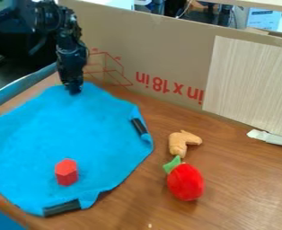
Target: Fold the cloth from the top left to the bottom right
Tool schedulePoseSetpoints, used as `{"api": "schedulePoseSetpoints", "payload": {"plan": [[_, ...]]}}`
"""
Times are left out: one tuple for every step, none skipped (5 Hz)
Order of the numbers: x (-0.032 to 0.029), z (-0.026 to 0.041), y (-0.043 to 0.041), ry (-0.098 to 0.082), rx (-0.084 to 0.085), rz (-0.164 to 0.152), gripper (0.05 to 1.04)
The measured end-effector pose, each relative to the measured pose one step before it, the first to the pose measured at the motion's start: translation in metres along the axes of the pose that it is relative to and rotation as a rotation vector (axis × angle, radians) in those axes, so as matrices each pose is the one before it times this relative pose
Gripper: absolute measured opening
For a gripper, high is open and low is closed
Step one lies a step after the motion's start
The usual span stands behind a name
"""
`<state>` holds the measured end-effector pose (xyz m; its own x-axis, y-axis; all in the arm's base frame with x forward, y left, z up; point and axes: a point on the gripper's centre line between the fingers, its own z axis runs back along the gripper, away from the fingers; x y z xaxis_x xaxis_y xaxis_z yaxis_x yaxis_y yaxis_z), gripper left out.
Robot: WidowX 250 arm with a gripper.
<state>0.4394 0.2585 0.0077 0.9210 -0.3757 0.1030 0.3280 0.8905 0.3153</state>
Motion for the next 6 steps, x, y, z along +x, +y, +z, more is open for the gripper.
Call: {"api": "schedulePoseSetpoints", "payload": {"plan": [[0.00018, -0.00105, -0.00231, -0.0007, -0.0137, 0.0085, 0.412], [0.00006, -0.00016, -0.0003, -0.0072, -0.0075, -0.0045, 0.208], [-0.00183, -0.00105, 0.00116, -0.0105, -0.0071, 0.0037, 0.094], [-0.00264, -0.00232, -0.00326, 0.001, -0.0204, -0.0006, 0.066], [-0.00693, 0.00339, -0.00144, -0.0165, -0.0427, 0.0144, 0.063], [-0.01383, 0.01183, -0.00763, -0.0215, -0.0611, -0.0095, 0.063]]}}
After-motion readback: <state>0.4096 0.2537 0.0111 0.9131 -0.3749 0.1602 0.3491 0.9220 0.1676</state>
